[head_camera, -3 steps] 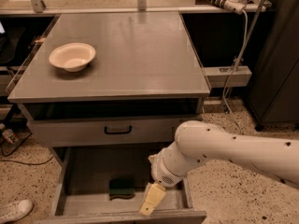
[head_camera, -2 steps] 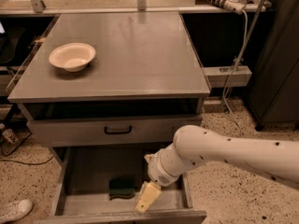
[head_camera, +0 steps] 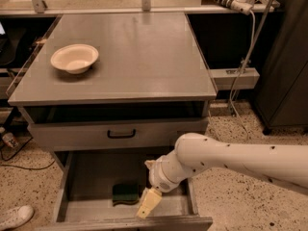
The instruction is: Pick sponge from middle drawer and place on counter
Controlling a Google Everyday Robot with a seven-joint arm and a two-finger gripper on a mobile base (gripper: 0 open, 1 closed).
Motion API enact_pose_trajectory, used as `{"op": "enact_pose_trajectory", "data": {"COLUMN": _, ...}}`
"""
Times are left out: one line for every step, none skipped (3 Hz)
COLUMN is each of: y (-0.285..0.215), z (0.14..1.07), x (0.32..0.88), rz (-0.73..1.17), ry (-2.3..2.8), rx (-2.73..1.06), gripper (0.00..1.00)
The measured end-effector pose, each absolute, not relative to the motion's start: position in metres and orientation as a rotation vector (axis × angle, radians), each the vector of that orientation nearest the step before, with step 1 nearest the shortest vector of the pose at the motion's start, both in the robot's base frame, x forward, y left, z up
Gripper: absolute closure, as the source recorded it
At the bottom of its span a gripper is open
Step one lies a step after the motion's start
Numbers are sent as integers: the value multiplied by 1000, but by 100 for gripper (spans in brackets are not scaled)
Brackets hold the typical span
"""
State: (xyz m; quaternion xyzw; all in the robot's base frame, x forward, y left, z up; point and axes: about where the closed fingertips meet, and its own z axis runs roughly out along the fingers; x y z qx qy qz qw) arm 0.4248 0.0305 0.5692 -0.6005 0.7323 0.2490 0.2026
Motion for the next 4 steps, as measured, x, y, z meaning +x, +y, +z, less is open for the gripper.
{"op": "enact_pose_trajectory", "data": {"y": 52, "z": 517, "x": 459, "rz": 713, "ry": 1983, "rx": -1634, "gripper": 0}}
{"op": "enact_pose_trajectory", "data": {"y": 52, "z": 517, "x": 459, "rz": 713, "ry": 1983, "rx": -1634, "gripper": 0}}
{"op": "enact_pose_trajectory", "data": {"y": 63, "z": 496, "x": 470, "rz": 725, "ry": 1970, "rx": -1588, "gripper": 0}}
{"op": "enact_pose_trajectory", "data": {"y": 72, "z": 476, "x": 489, "rz": 717, "ry": 1947, "rx": -1545, "gripper": 0}}
